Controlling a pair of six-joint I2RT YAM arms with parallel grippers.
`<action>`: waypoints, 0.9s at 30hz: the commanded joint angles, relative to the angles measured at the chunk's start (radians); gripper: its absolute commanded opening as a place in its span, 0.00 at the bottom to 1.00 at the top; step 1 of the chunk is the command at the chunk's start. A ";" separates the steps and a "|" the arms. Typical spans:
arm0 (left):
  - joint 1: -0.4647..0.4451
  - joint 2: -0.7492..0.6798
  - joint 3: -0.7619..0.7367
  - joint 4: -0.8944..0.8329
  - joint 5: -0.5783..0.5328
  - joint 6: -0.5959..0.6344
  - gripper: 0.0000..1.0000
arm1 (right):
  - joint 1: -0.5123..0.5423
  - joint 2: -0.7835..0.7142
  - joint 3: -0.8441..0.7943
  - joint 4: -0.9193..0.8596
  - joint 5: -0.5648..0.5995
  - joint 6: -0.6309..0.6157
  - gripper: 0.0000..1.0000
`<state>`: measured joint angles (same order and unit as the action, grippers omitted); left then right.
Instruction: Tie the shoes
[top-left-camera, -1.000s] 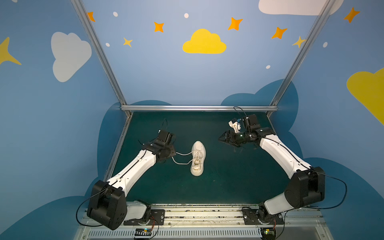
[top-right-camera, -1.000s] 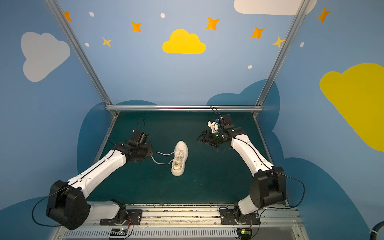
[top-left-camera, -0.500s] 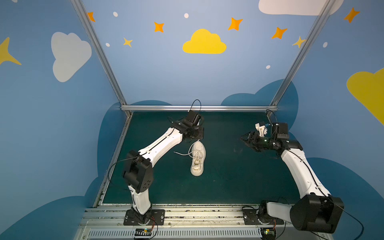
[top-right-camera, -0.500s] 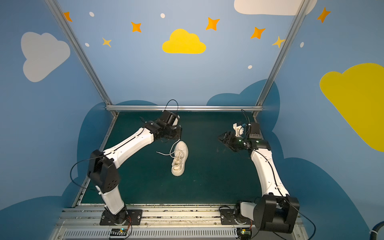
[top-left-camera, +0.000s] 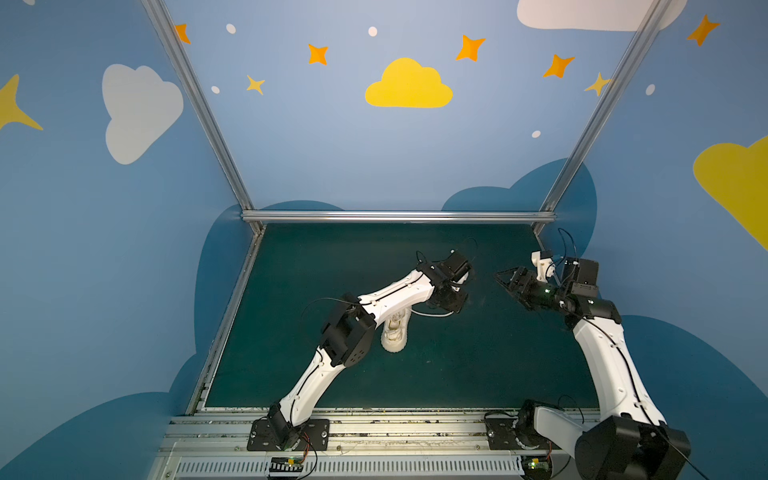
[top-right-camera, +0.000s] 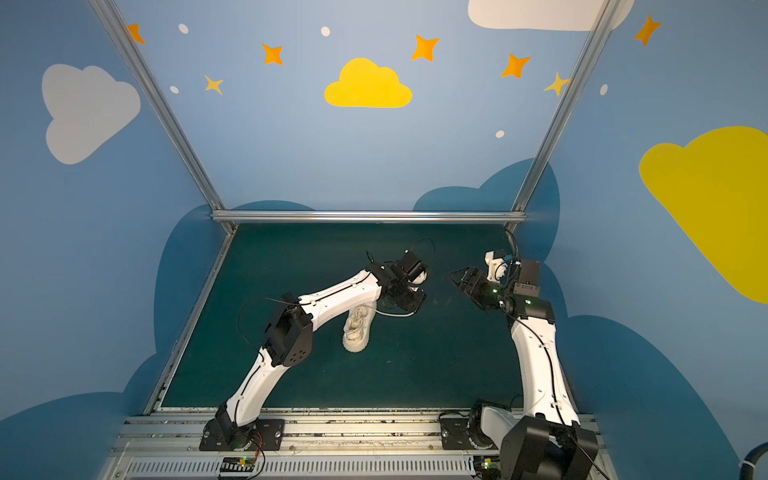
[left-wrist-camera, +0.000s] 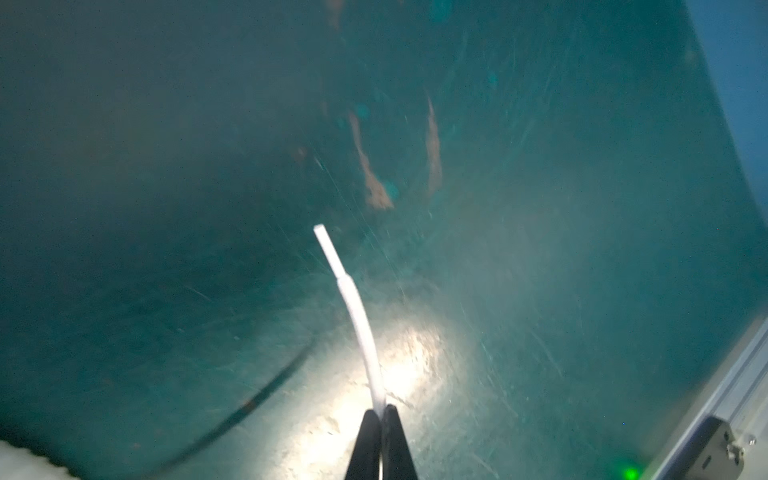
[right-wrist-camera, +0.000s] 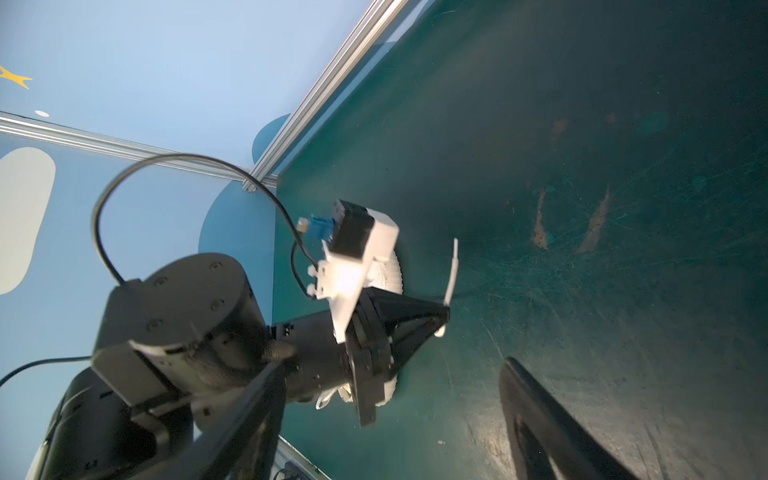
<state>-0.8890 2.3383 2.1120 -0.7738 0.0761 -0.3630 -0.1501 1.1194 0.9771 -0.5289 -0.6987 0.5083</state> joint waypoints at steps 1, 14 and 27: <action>0.005 -0.007 -0.001 -0.030 0.015 0.019 0.10 | -0.009 0.017 0.018 0.018 -0.015 -0.008 0.80; 0.054 -0.111 -0.002 -0.082 -0.002 0.055 0.60 | 0.000 0.056 -0.039 0.065 0.020 -0.001 0.80; 0.268 -0.443 -0.362 0.011 0.062 0.031 0.59 | 0.240 0.371 0.004 0.088 0.120 -0.008 0.80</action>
<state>-0.6586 1.9377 1.8435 -0.7914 0.1001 -0.3218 0.0635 1.4216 0.9199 -0.4332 -0.5911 0.5156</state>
